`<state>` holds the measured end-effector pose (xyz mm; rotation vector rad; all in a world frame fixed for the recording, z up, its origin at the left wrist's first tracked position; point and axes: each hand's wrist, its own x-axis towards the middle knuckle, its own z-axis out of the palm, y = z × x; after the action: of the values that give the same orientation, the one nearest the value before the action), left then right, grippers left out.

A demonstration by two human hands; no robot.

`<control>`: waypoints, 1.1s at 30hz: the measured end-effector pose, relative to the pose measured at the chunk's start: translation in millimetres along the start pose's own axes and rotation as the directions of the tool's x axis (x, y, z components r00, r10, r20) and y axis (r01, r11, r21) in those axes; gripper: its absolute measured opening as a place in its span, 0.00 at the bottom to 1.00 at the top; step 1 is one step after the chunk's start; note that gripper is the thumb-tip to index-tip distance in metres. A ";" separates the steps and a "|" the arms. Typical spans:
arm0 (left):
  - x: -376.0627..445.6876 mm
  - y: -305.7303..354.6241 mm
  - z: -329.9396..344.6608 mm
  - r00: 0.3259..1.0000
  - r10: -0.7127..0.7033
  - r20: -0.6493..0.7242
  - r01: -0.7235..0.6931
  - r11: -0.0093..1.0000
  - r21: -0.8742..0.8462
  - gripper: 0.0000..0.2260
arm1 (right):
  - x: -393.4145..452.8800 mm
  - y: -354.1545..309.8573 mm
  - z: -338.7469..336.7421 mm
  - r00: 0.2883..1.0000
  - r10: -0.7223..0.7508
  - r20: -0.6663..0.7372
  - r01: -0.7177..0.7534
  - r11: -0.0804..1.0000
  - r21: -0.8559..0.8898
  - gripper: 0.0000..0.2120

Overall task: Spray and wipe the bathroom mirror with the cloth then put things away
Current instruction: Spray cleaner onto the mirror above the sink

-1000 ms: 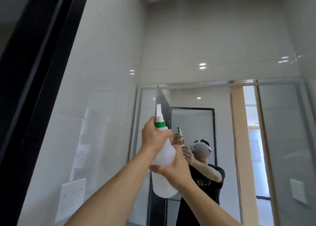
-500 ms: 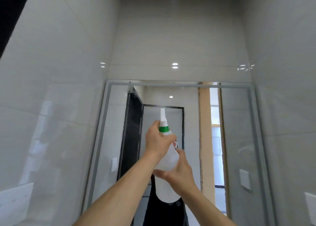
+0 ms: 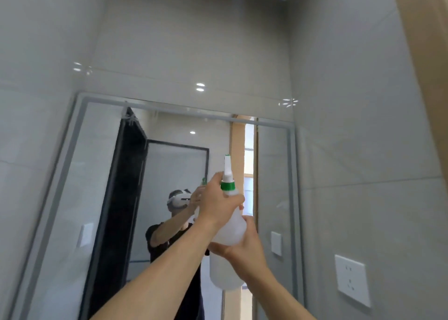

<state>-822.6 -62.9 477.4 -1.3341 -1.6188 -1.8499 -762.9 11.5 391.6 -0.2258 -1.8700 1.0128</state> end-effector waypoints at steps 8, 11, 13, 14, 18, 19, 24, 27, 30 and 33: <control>-2.5 6.4 58.6 0.995 0.030 0.095 -0.027 0.999 -0.032 0.14 | -1.6 24.4 -45.6 0.987 0.049 -0.154 -0.059 0.996 -0.060 0.36; -6.6 6.9 75.4 0.989 0.028 0.142 -0.019 0.998 -0.065 0.13 | -5.2 31.6 -59.1 0.981 0.065 -0.183 -0.079 0.995 -0.068 0.38; -9.8 6.2 83.1 0.985 0.004 0.172 0.015 0.994 -0.107 0.14 | -6.8 37.0 -65.6 0.979 0.077 -0.190 -0.092 0.993 -0.074 0.39; -11.7 5.4 86.1 0.982 -0.013 0.186 0.037 0.991 -0.129 0.14 | -7.9 39.9 -68.1 0.978 0.082 -0.192 -0.098 0.992 -0.077 0.39; -20.5 -3.7 95.5 0.966 -0.068 0.249 0.108 0.983 -0.150 0.17 | -14.2 54.4 -71.9 0.977 0.094 -0.193 -0.113 0.989 -0.094 0.41; -23.3 -7.2 97.6 0.962 -0.080 0.263 0.122 0.982 -0.145 0.17 | -16.3 59.0 -71.6 0.976 0.099 -0.193 -0.118 0.989 -0.090 0.41; -40.7 -30.2 109.6 0.958 -0.147 0.247 0.183 0.975 -0.129 0.17 | -30.2 86.4 -66.7 0.965 0.174 -0.196 -0.194 0.977 -0.086 0.41; -52.4 -45.0 115.9 0.956 -0.186 0.227 0.218 0.968 -0.124 0.16 | -39.2 100.3 -62.8 0.959 0.202 -0.199 -0.228 0.967 -0.115 0.42; -61.0 -56.6 116.8 0.955 -0.213 0.205 0.237 0.966 -0.101 0.16 | -46.4 110.8 -60.9 0.958 0.222 -0.183 -0.249 0.959 -0.137 0.41; -65.7 -62.9 108.1 0.958 -0.219 0.183 0.238 0.967 -0.090 0.16 | -50.2 111.9 -54.3 0.964 0.220 -0.151 -0.243 0.958 -0.155 0.40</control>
<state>-792.5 32.6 377.7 -1.4407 -1.8510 -2.0332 -721.4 85.4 287.8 -0.6136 -1.8391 0.9665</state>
